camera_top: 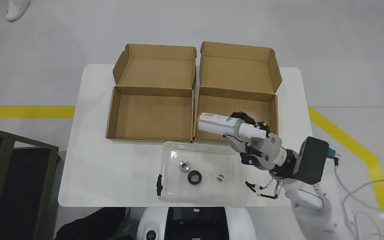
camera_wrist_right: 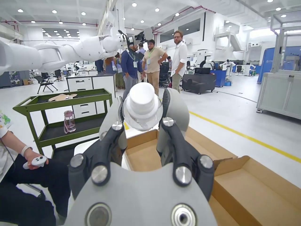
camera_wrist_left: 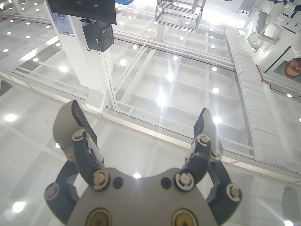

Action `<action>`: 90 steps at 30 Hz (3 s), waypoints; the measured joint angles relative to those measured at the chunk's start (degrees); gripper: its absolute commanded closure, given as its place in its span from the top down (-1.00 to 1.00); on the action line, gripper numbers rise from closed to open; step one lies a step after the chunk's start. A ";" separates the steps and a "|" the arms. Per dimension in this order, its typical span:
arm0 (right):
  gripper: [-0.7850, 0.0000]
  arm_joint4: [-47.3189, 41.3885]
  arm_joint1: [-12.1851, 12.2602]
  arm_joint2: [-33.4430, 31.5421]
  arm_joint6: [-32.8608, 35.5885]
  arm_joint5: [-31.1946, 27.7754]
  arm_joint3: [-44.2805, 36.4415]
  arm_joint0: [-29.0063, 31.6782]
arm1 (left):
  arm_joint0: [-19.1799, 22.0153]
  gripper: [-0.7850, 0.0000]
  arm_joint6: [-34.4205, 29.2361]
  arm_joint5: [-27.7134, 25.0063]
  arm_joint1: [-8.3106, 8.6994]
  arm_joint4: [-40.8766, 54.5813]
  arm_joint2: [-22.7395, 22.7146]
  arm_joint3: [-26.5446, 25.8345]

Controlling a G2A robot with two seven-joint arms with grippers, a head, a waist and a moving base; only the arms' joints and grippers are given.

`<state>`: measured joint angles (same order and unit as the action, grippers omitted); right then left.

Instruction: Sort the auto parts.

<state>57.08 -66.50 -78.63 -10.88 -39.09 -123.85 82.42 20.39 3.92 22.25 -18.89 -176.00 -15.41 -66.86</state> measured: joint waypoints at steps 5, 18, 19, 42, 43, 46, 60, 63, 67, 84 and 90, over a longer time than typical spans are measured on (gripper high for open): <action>-1.00 -2.30 -0.19 -0.66 -2.22 1.46 -0.38 -0.82 | 0.00 1.00 0.00 0.00 0.00 0.00 0.00 0.00; -1.00 -1.83 -0.48 -0.64 -4.37 2.16 -0.82 -2.58 | 0.00 1.00 0.00 0.00 0.00 0.00 0.00 0.00; -1.00 -1.73 -0.54 -0.24 -3.99 2.27 -0.12 -3.30 | 0.00 1.00 0.00 0.00 0.00 0.00 0.00 0.00; -1.00 6.84 -0.40 3.94 9.25 5.03 8.45 -3.71 | 0.00 1.00 0.00 0.00 0.00 0.00 0.00 0.00; -1.00 6.56 -0.40 3.95 9.94 5.22 9.29 -3.99 | 0.00 1.00 0.00 0.00 0.00 0.00 0.00 0.00; -1.00 6.12 -0.38 3.71 11.69 5.89 11.26 -4.97 | 0.00 1.00 0.00 0.00 0.00 0.00 0.00 0.00; -1.00 5.73 -0.76 6.97 23.60 7.64 22.47 -13.87 | 0.00 1.00 0.00 0.00 0.00 0.00 0.00 0.00; -1.00 6.13 -1.10 9.16 25.65 8.21 25.62 -16.40 | 0.00 1.00 0.00 0.00 0.00 0.00 0.00 0.00; -1.00 6.63 -1.55 11.62 27.18 8.87 28.98 -19.04 | 0.00 1.00 0.00 0.00 0.00 0.00 0.00 0.00; -1.00 13.80 -2.60 17.41 32.40 12.48 35.26 -24.43 | 0.00 1.00 0.00 0.00 0.00 0.00 0.00 0.00; 1.00 17.04 -2.91 18.91 33.81 14.27 35.99 -25.39 | 0.00 1.00 0.00 0.00 0.00 0.00 0.00 0.00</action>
<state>74.12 -69.41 -59.71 22.93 -24.82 -87.86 57.02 20.39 3.92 22.25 -18.89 -176.00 -15.41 -66.86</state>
